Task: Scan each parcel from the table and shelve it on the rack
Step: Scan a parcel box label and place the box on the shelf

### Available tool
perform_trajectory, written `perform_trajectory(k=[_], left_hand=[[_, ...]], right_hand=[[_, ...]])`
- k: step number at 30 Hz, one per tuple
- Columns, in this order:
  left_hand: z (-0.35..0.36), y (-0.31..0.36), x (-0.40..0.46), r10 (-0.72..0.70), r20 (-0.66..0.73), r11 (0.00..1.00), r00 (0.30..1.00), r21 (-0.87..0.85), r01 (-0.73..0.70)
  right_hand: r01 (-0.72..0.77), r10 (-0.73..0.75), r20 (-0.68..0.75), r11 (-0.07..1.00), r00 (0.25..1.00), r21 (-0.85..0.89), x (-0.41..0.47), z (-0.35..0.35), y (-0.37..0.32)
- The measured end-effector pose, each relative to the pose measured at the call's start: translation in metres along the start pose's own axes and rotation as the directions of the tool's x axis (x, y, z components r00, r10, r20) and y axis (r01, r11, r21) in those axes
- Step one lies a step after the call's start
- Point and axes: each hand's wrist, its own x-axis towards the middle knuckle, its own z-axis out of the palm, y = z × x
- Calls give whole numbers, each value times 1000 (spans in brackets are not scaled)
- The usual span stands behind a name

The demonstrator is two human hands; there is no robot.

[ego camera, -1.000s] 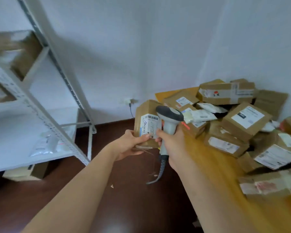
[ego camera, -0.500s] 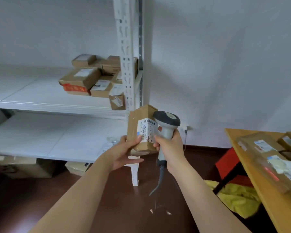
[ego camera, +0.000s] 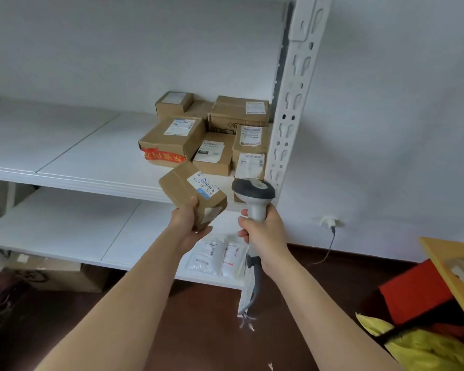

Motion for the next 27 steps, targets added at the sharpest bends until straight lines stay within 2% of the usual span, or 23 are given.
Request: perform_trajectory(k=[3, 6, 10, 13, 18, 23, 27], left_hand=[[13, 20, 25, -3, -37, 995, 999, 95, 6], [14, 32, 46, -79, -56, 959, 995, 268, 91], [6, 50, 73, -142, -20, 898, 990, 417, 137], [4, 64, 86, -173, 8, 868, 985, 474, 148], [2, 88, 100, -196, -20, 817, 980, 550, 174], [-8, 100, 116, -75, -55, 797, 996, 597, 93], [-8, 96, 118, -119, -14, 744, 993, 661, 99]], right_hand=[[22, -22, 28, 1000, 999, 1, 36, 17, -10], [33, -33, 22, 999, 999, 15, 66, 27, -20], [45, -46, 9, 999, 999, 17, 100, 34, -28], [27, -27, -13, 999, 1000, 28, 113, 37, -29], [18, -15, -53, 999, 998, 48, 121, 43, -30], [5, 1, -103, 998, 995, 59, 126, 49, -28], [0, 7, -122, 998, 993, 57, 127, 56, -25]])
